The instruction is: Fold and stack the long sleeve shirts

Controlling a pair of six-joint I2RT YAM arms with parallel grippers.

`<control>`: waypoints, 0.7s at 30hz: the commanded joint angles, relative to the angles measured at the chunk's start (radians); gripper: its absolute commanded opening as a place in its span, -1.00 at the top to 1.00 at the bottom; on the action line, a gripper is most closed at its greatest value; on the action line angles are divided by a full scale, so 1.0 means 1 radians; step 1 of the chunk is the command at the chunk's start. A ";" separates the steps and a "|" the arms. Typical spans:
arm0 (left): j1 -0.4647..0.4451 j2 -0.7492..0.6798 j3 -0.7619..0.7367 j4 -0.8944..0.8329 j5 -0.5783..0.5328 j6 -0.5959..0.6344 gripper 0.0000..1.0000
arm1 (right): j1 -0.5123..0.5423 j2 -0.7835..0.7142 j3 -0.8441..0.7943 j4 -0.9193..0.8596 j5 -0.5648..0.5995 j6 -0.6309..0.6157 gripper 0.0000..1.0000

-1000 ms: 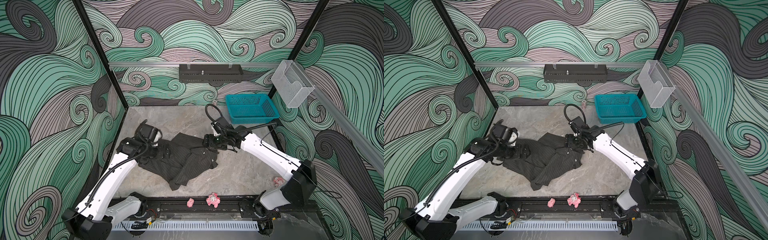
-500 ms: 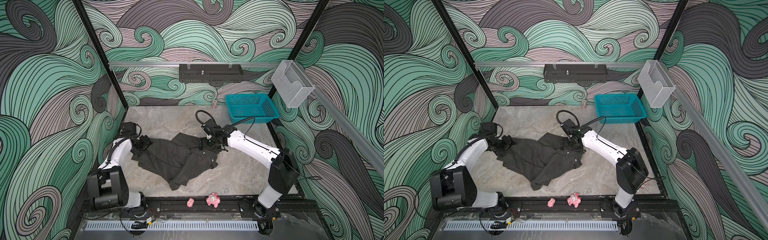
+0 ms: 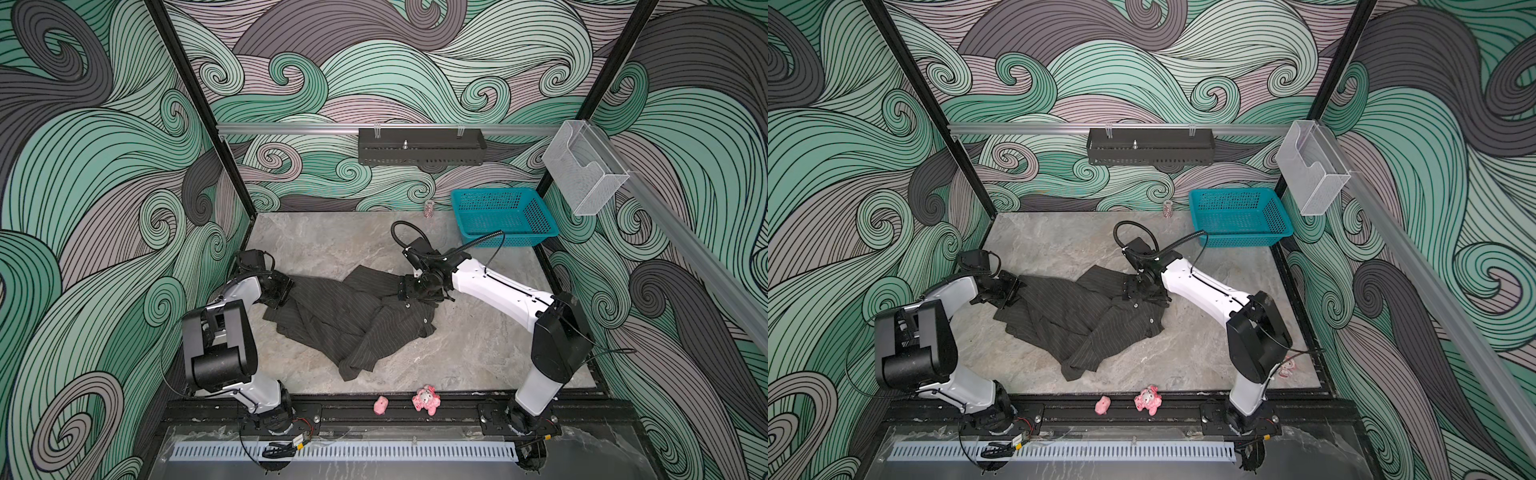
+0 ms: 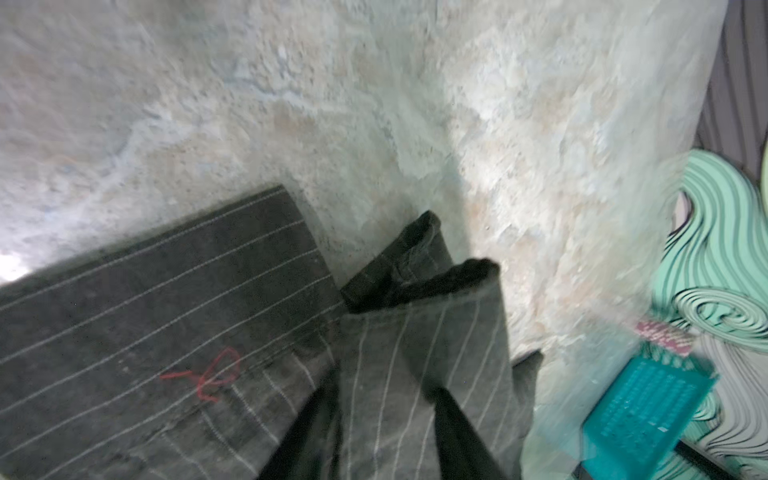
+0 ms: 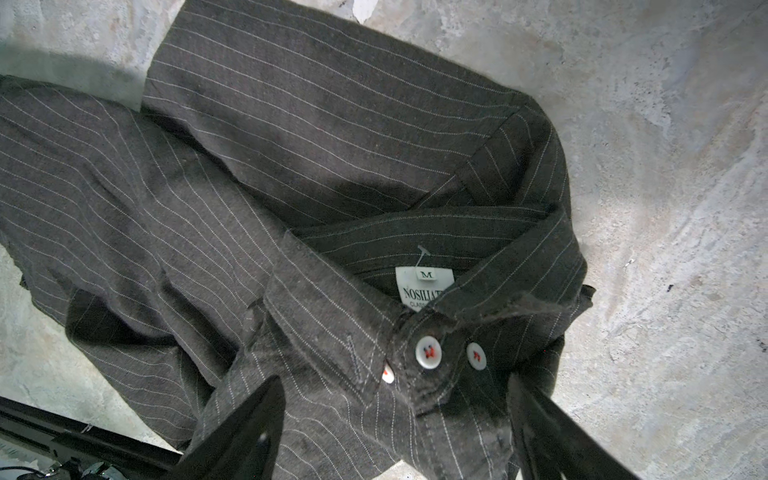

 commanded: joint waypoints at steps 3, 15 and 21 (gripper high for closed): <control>0.008 0.024 0.050 0.027 0.027 -0.009 0.87 | -0.007 0.003 0.030 -0.023 -0.012 -0.023 -0.67; 0.016 -0.035 0.154 -0.075 0.022 0.049 1.00 | -0.011 0.136 0.101 -0.079 0.015 -0.076 -0.68; 0.043 -0.021 0.261 -0.136 0.040 0.075 1.00 | -0.055 0.179 0.126 -0.104 -0.018 -0.107 0.01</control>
